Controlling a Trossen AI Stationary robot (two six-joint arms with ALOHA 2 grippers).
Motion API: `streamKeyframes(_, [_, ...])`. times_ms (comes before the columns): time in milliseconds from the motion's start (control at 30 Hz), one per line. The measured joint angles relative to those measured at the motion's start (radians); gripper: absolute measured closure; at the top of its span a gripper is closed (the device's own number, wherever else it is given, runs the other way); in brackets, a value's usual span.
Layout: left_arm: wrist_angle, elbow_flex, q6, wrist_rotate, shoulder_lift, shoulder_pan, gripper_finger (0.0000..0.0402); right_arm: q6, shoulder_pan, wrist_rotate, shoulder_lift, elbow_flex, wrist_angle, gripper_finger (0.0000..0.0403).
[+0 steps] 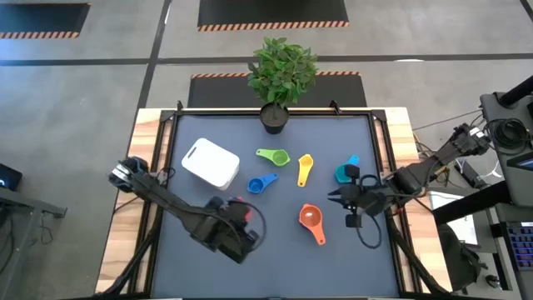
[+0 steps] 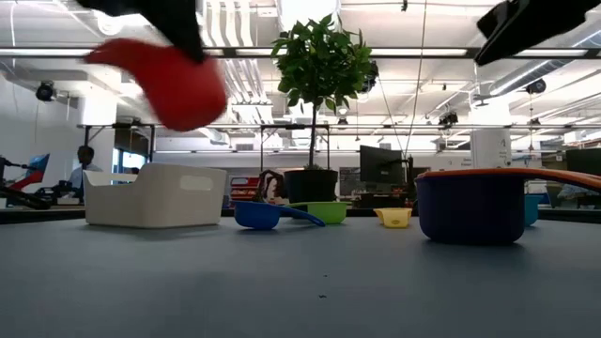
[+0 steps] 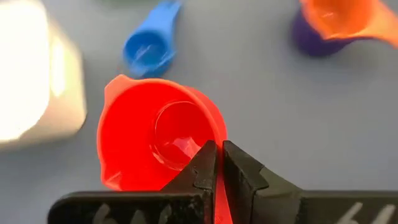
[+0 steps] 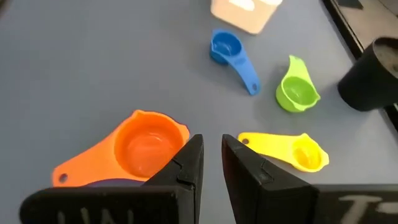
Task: Nest measuring cups in basket
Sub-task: Stack the red measuring cup on the orange measuring cup
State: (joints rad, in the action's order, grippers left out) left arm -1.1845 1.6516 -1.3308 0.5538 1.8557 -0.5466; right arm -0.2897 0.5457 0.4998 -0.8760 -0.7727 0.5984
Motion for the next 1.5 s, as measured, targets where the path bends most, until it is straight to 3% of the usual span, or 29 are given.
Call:
streamKeyframes(367, [0.005,0.490,0.428,0.086,0.323,0.057,0.0401,-0.054,0.127,0.111,0.105,0.043,-0.004,0.0355])
streamKeyframes(600, [-0.072,0.706,0.526,0.096,0.468,0.080,0.0401,-0.069,0.144,0.131,0.139,0.064,-0.005,0.0355])
streamKeyframes(1000, [0.102,0.660,0.609,0.189,0.473,0.107,0.0401,-0.062,0.144,0.132,0.142,0.069,-0.010,0.0355])
streamKeyframes(1267, [0.323,0.554,0.692,0.155,0.472,0.130,0.0401,-0.060,0.143,0.132,0.142,0.069,-0.012,0.0355])
streamKeyframes(1500, [0.421,0.463,0.695,0.111,0.471,0.144,0.0393,-0.060,0.143,0.132,0.142,0.069,-0.012,0.0355])
